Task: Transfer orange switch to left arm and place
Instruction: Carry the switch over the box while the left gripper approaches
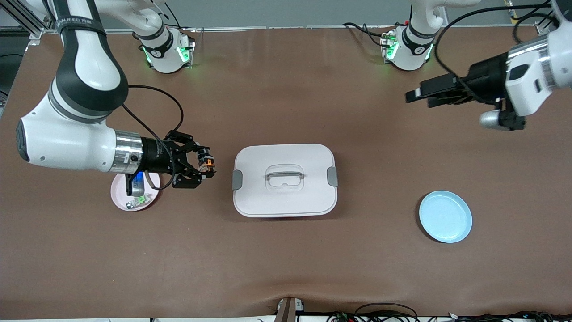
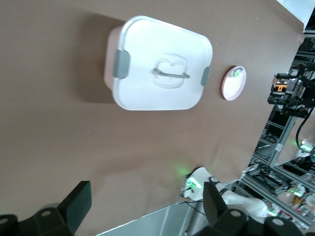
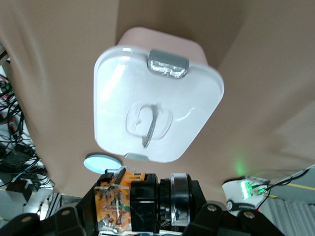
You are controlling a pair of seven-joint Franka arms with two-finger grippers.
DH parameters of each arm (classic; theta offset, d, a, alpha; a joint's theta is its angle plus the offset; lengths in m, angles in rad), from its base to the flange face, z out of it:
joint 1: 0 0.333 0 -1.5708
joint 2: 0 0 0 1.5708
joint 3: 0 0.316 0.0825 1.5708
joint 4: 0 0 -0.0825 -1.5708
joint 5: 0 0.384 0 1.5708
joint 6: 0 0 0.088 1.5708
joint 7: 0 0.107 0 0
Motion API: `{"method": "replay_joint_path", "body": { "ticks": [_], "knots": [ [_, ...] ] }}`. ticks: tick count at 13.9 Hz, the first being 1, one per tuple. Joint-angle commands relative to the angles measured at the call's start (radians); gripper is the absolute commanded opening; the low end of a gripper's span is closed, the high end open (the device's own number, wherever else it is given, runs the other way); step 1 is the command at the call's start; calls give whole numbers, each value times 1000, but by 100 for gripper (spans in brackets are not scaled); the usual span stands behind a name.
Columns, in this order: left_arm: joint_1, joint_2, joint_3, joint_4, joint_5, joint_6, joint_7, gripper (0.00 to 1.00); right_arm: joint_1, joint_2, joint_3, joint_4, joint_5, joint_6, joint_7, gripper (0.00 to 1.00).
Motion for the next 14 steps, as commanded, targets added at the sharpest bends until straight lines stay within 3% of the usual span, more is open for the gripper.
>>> {"method": "replay_joint_path", "body": {
  "ticks": [1,8,14],
  "knots": [
    [-35,44,-47,19,-23,94,-103,100,18,13,-4,62,32,-6,74,0],
    [-186,101,-61,19,-16,312,-116,100,84,71,-7,163,57,16,214,0],
    [-301,144,-64,20,-29,522,-111,100,123,77,-7,164,57,56,356,0]
  ]
}}
